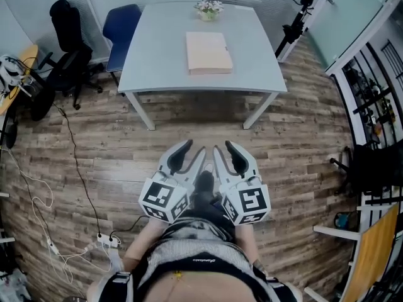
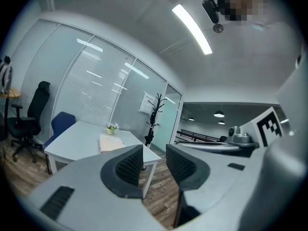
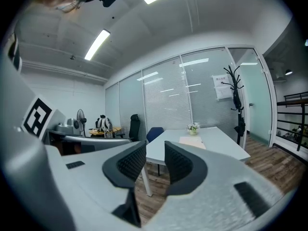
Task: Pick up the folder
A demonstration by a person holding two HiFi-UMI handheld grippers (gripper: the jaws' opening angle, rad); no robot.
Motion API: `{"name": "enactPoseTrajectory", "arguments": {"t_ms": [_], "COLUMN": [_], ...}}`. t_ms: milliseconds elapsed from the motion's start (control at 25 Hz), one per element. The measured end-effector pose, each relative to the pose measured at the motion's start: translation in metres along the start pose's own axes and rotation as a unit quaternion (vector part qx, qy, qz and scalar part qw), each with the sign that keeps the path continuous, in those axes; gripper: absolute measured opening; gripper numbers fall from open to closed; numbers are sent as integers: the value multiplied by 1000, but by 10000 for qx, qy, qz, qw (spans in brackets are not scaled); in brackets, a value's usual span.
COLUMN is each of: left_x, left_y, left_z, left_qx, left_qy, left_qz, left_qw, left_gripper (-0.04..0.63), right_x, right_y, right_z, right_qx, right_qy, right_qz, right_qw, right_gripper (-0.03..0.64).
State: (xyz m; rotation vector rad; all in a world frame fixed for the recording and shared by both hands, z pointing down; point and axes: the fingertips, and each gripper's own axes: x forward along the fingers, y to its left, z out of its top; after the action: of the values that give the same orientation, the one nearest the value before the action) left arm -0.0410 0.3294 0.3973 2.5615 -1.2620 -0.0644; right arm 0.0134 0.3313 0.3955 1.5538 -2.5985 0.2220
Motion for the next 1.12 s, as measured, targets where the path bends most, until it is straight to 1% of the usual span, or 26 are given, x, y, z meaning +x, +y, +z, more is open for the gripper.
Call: {"name": "enactPoseTrajectory", "arguments": {"t_ms": [240, 560, 840, 1120], "left_x": [60, 127, 178, 219], "left_y": [32, 64, 88, 101], "left_z": [24, 50, 65, 71], "left_qx": [59, 23, -16, 105], "left_qy": [-10, -95, -110, -154], "left_qz": [33, 262, 448, 636], "left_qw": [10000, 9996, 9989, 9978], "left_gripper": [121, 121, 121, 121], "right_x": [59, 119, 166, 199], "right_y": [-34, -84, -120, -149], "right_z": [23, 47, 64, 72], "right_qx": [90, 70, 29, 27], "right_qy": [-60, -64, -65, -85], "right_qz": [176, 372, 623, 918], "right_qw": [9998, 9993, 9980, 9957], "right_gripper": [123, 126, 129, 133]}}
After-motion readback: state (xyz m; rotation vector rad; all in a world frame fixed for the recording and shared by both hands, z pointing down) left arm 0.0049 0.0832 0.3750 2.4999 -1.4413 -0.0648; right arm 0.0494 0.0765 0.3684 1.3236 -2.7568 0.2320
